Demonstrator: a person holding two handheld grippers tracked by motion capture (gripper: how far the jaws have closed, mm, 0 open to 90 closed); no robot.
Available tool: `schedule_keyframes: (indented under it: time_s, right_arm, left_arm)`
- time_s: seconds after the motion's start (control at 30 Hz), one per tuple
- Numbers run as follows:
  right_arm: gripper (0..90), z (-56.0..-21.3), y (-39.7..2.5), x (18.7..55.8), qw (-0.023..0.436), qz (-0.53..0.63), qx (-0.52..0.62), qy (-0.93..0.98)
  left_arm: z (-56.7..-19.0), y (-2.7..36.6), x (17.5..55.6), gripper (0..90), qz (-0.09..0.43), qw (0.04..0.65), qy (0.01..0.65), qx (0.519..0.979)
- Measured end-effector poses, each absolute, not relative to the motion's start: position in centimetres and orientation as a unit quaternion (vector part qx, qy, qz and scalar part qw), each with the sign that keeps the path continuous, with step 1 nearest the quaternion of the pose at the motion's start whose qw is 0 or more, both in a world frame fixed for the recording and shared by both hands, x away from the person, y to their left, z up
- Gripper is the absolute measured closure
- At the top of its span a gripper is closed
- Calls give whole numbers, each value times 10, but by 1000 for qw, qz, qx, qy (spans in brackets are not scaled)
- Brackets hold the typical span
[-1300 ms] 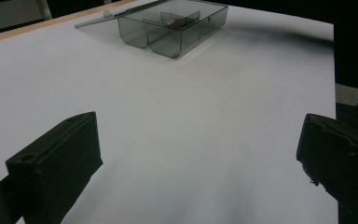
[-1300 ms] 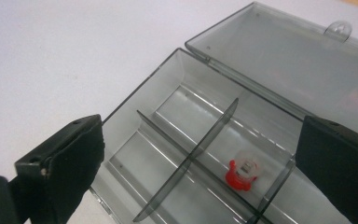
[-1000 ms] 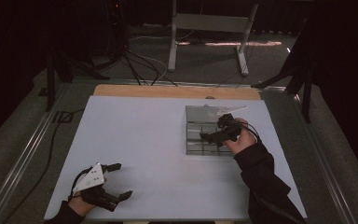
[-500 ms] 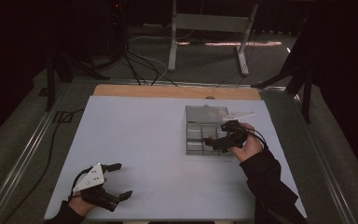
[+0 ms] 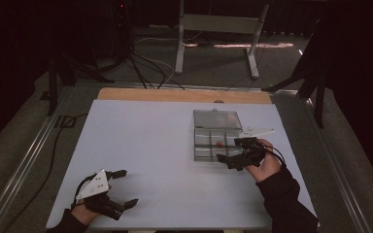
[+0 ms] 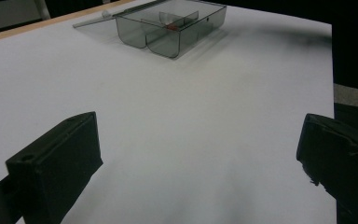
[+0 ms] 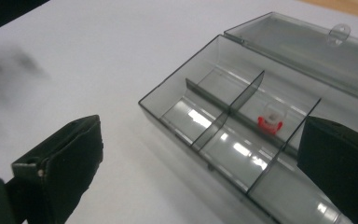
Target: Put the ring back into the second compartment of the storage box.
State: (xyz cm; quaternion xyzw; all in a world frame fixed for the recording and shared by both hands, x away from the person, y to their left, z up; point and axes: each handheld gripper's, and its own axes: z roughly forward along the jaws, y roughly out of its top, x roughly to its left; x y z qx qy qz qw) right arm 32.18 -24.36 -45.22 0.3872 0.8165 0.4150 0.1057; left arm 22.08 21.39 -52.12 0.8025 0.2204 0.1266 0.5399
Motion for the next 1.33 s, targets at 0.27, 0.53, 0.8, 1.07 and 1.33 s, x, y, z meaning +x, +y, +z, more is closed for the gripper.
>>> schedule_keyframes:
  time_s: [0.27, 0.53, 0.8, 1.07, 1.33]
  right_arm:
    - [0, -467, -257, 303, 104, 418, 393, 812]
    - [0, -483, -274, 288, 95, 421, 393, 812]
    - [0, -500, -291, 276, 94, 430, 398, 805]
    - [0, -517, -310, 258, 102, 433, 399, 802]
    - [0, -520, -317, 257, 118, 427, 408, 799]
  left_arm:
    - [-521, 214, 221, 2, 127, 539, 219, 803]
    - [-522, 214, 221, 2, 126, 538, 220, 804]
    - [-521, 214, 221, 2, 128, 538, 220, 804]
    - [-522, 213, 221, 2, 125, 537, 217, 805]
    - [-522, 213, 221, 2, 125, 537, 217, 805]
